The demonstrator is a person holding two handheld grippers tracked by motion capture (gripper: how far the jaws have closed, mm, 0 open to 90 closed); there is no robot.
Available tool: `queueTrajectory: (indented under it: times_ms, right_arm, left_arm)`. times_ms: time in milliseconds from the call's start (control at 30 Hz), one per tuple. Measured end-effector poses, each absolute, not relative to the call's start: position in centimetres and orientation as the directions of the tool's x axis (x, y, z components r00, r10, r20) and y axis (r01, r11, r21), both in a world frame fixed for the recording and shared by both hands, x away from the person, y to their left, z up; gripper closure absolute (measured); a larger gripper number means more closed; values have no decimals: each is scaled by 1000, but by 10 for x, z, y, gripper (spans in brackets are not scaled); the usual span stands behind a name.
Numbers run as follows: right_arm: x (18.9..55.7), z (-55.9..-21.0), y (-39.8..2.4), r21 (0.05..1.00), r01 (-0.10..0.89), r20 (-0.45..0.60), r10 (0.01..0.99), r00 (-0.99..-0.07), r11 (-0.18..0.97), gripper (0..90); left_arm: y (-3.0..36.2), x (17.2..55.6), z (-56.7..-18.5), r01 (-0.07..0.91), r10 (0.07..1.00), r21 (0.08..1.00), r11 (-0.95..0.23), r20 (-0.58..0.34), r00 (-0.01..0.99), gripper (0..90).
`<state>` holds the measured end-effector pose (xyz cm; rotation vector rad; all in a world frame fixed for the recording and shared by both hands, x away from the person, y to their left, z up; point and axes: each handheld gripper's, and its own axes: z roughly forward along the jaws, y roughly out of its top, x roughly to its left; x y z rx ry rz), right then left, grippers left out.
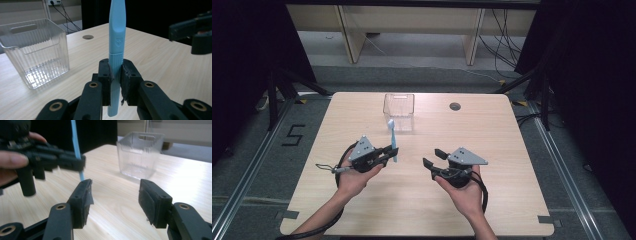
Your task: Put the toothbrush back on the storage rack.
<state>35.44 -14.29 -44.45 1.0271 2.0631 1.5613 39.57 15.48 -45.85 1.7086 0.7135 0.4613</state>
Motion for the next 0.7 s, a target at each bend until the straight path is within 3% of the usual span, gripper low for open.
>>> queueTrajectory:
  times_ms: [167, 300, 433, 467, 700]
  right_arm:
    - [352, -459, -161, 944, 291, 80, 748, -659, 155, 446]
    - [345, -474, -170, 932, 339, 127, 759, -639, 129, 446]
    - [343, -485, -181, 931, 329, 94, 771, -630, 156, 447]
    - [340, -487, -180, 926, 357, 137, 770, -623, 124, 447]
    - [336, -495, -187, 922, 362, 130, 773, -620, 136, 450]
  left_arm:
    - [161, 403, -458, 203, 687, 969, -139, -54, 725, 786]
    - [164, 409, -457, 200, 700, 972, -124, -57, 712, 786]
    - [168, 413, -455, 189, 707, 974, -124, -47, 705, 786]
    - [168, 414, -454, 187, 710, 975, -120, -47, 702, 786]
    - [172, 423, -446, 193, 736, 976, -96, -61, 674, 786]
